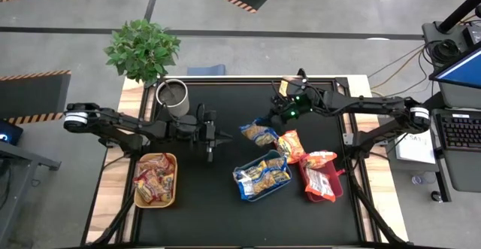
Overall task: Sort Maruchan noodles
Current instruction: Put the blue noodle pack into the blue bin
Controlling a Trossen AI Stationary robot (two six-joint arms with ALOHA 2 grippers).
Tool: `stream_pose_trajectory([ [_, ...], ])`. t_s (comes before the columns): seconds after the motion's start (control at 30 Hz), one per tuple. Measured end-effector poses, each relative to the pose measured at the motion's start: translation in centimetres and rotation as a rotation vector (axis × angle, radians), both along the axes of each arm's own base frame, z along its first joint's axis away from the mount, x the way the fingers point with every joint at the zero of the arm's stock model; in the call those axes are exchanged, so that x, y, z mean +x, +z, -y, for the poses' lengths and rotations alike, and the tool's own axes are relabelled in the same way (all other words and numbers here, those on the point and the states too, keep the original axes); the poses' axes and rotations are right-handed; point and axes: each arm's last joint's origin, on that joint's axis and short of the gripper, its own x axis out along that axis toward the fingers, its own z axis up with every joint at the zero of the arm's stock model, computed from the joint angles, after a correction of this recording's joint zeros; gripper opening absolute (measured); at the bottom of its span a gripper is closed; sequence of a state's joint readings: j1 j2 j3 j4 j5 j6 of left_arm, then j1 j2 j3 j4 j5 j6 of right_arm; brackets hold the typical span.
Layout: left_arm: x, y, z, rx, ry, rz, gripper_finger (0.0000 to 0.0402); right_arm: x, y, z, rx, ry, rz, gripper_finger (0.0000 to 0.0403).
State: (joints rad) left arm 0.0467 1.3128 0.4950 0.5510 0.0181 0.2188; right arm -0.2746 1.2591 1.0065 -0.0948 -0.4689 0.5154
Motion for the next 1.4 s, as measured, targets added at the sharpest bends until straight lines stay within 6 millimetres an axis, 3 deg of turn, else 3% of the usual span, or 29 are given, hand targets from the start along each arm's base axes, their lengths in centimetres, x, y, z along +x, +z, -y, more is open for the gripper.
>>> stream_pose_trajectory([
  [0.3, 0.0, 0.0, 0.0, 0.0, 0.001, 0.002, 0.004, 0.0, 0.0, -0.3, 0.067, -0.01, -0.02, 0.0012],
  [0.77, 0.0, 0.0, 0.0, 0.002, 0.008, 0.001, 0.004, 0.1, 0.2, -2.3, 0.148, 0.051, -0.045, 0.0012],
  [1.1, 0.0, 0.0, 0.0, 0.002, 0.009, 0.001, 0.004, 0.1, 2.7, -3.3, 0.043, 0.006, -0.184, 0.0012],
  [1.4, 0.0, 0.0, 0.0, -0.001, 0.009, 0.001, 0.004, -0.6, 2.1, -3.7, 0.13, -0.088, -0.351, 0.0012],
])
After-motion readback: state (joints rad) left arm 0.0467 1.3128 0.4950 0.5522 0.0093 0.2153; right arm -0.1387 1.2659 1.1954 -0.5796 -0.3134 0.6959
